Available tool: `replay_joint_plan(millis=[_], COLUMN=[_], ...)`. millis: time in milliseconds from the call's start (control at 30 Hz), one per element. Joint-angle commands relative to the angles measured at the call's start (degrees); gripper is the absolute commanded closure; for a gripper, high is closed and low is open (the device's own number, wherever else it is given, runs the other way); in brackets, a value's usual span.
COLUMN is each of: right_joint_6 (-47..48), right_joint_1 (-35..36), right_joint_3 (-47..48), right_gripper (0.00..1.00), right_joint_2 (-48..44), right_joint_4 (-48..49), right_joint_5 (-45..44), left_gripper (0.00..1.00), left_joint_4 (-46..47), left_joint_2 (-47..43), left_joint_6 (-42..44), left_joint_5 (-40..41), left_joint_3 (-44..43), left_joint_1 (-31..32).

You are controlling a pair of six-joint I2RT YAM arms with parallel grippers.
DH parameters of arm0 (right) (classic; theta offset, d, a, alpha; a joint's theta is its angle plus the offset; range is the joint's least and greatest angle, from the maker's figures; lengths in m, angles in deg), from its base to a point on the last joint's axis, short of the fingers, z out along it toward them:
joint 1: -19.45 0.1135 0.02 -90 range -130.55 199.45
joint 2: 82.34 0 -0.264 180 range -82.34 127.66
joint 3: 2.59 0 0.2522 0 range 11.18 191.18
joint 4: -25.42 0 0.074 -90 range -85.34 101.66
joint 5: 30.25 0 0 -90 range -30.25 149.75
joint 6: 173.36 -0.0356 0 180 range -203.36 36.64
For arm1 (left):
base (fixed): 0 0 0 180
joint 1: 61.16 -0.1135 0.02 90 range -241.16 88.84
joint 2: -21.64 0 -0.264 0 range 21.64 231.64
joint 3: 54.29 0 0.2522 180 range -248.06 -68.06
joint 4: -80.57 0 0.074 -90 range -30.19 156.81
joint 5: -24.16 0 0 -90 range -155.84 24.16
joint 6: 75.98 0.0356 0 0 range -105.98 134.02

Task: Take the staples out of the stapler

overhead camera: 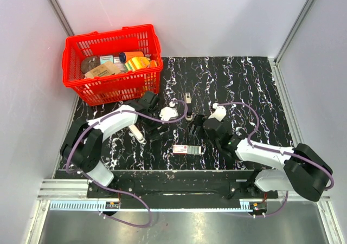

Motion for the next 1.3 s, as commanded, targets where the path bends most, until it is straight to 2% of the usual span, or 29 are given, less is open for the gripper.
replay_joint_plan(millis=[0, 300, 733, 1267], right_joint_6=[2.2, -0.78, -1.93, -2.63], right_joint_1=[-1.29, -6.82, -7.97, -9.38], right_joint_3=[-1.6, -5.56, -6.35, -5.74], right_gripper=[0.08, 0.15, 0.26, 0.29], right_joint_2=[-1.41, -1.5, -0.62, 1.4], right_joint_4=[9.02, 14.12, 15.53, 16.23], right_joint_5=[1.68, 8.26, 10.64, 13.72], left_gripper=[0.12, 0.28, 0.39, 0.43], left_joint_4=[2.22, 3.1, 3.27, 2.48], left_joint_2=[1.54, 5.15, 8.14, 9.45], left_joint_6=[2.61, 3.67, 2.61, 2.96], left_joint_5=[0.85, 0.15, -0.9, -0.29], left_joint_3=[-2.49, -2.41, -3.9, -3.37], left_joint_1=[0.24, 0.15, 0.24, 0.33])
